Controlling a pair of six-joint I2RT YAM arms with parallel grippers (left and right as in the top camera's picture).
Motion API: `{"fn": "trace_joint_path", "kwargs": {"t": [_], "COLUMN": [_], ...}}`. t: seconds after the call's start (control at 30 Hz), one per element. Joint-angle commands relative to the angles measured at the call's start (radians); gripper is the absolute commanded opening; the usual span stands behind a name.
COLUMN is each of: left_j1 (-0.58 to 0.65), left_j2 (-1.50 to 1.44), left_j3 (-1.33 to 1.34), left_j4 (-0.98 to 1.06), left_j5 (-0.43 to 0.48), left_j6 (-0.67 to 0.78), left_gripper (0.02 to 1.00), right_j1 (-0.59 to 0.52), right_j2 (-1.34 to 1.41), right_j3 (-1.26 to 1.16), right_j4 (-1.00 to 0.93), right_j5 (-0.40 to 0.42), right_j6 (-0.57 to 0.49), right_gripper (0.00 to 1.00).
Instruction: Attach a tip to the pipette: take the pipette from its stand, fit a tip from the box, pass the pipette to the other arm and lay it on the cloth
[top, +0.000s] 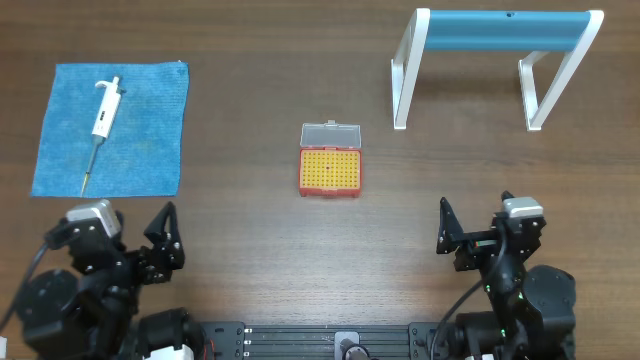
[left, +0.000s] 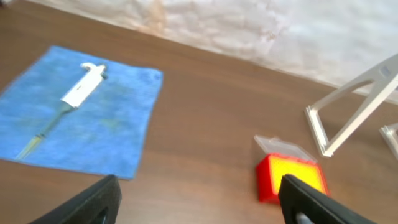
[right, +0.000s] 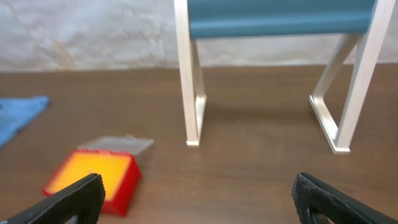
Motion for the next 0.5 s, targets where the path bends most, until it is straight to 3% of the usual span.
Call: {"fn": "trace_joint_path", "kwargs": {"t": [0.03, 0.13, 0.5], "left_j1": [0.002, 0.002, 0.002], "left_j2": [-0.042, -0.042, -0.042], "left_j3": [-0.128, -0.167, -0.193], "left_j4": [0.054, 0.054, 0.05], "left_j5": [0.082, 0.082, 0.082], "left_j6": [-0.067, -0.067, -0.067], "left_gripper": [0.82, 0.82, 0.82], "right_j1": [-0.004, -0.004, -0.004], "right_j2": [-0.006, -0.006, -0.005], "right_j3": [-0.015, -0.015, -0.015], "right_j4": [0.005, 0.0, -0.18], "right_j5": [0.056, 0.111, 0.11], "right_j6": [-0.06, -0.061, -0.061], "right_gripper": [0.974, 0.974, 0.974]}}
